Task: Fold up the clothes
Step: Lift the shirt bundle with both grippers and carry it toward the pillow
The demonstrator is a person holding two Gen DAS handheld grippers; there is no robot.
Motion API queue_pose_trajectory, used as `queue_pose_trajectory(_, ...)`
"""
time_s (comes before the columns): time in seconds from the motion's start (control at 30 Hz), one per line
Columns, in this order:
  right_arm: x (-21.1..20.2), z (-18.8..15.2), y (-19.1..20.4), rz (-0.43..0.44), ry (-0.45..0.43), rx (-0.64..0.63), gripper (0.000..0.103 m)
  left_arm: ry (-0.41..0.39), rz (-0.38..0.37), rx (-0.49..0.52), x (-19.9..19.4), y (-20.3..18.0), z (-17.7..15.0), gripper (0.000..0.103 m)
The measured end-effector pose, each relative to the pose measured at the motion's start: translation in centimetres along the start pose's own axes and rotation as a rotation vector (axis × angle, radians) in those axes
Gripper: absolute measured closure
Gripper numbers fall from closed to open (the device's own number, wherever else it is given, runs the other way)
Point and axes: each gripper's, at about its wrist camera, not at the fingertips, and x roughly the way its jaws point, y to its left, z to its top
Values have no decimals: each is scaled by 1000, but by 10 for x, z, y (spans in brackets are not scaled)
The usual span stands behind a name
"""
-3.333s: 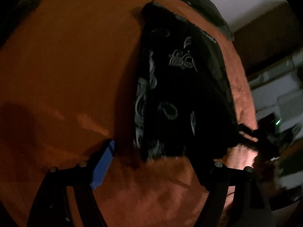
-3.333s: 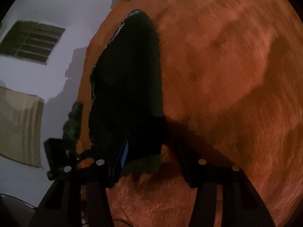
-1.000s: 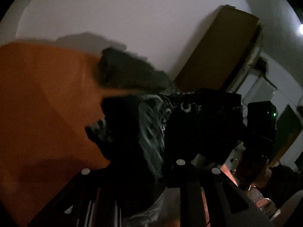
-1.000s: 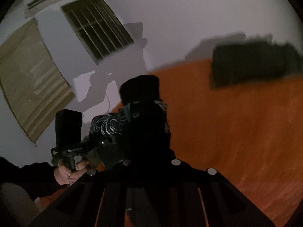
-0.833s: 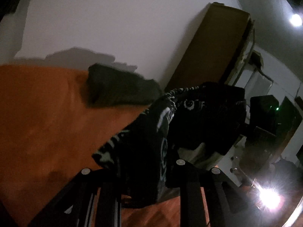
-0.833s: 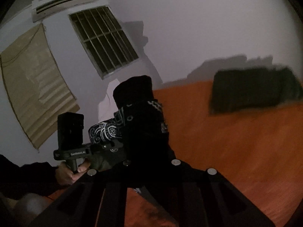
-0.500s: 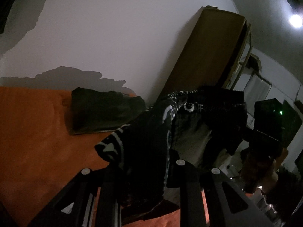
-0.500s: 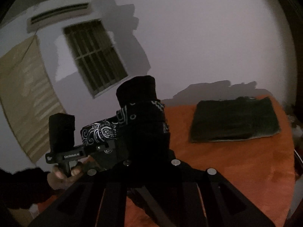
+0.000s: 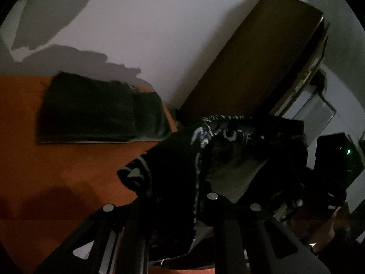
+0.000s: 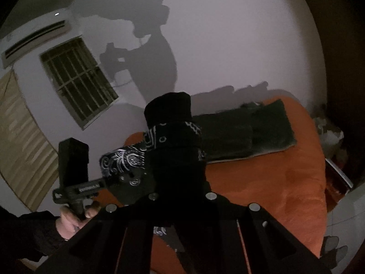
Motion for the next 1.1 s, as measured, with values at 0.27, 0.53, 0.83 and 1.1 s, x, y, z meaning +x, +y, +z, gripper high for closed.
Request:
queue_pose_trajectory(0.27, 54, 36, -79, 10, 129, -104, 96, 3, -89, -104, 131, 43, 11, 91)
queue_pose_trajectory(0.53, 69, 96, -104, 20, 212, -153, 96, -64, -161, -93, 154, 46, 52, 91)
queue_pose_trajectory(0.83, 115, 144, -128, 78, 185, -85, 96, 28, -26, -16, 163, 63, 143, 91)
queue_pose_trajectory(1.1, 282, 230, -267, -54, 266, 31, 96, 165, 141, 27, 297, 120, 267, 91)
